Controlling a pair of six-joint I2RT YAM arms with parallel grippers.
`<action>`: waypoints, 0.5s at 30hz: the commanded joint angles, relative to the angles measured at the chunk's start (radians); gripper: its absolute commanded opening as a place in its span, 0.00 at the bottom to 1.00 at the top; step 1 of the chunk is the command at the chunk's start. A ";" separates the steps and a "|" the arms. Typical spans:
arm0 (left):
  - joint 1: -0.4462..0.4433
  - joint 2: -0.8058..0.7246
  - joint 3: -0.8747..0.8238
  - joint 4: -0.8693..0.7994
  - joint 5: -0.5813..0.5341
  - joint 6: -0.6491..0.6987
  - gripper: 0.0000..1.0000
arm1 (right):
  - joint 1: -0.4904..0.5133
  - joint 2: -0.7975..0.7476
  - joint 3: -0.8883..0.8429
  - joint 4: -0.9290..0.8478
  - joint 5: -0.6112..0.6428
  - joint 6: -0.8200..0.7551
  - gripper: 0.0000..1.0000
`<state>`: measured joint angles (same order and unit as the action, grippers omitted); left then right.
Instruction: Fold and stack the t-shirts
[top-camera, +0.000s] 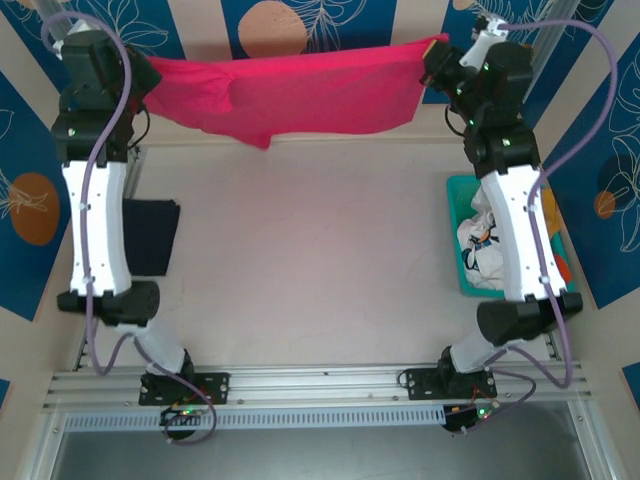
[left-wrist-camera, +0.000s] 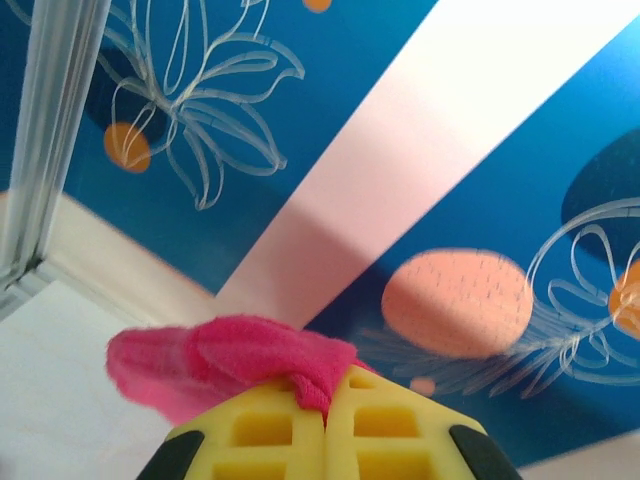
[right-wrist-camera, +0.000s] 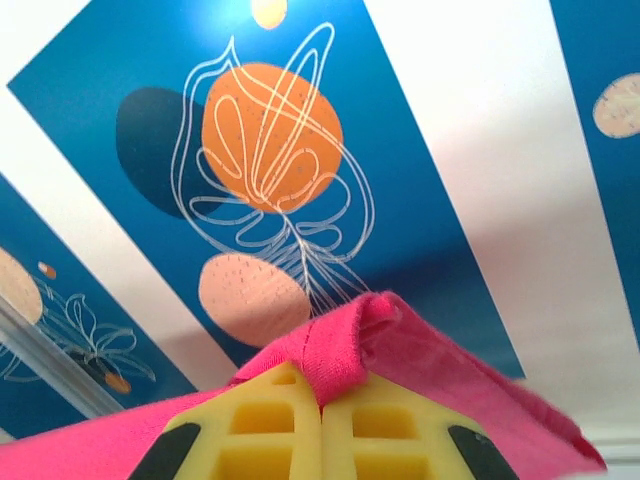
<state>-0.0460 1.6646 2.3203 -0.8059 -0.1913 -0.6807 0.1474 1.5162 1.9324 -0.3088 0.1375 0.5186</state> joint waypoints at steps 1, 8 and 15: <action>0.009 -0.139 -0.376 0.074 0.082 -0.021 0.00 | -0.018 -0.115 -0.268 0.044 -0.015 -0.011 0.00; 0.001 -0.465 -1.204 0.188 0.177 -0.097 0.00 | -0.030 -0.405 -0.961 0.074 -0.069 0.112 0.00; 0.001 -0.411 -1.554 0.247 0.194 -0.104 0.00 | 0.008 -0.394 -1.285 0.062 -0.043 0.201 0.00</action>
<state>-0.0486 1.2442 0.8154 -0.6338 -0.0185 -0.7628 0.1390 1.1263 0.6823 -0.2798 0.0818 0.6666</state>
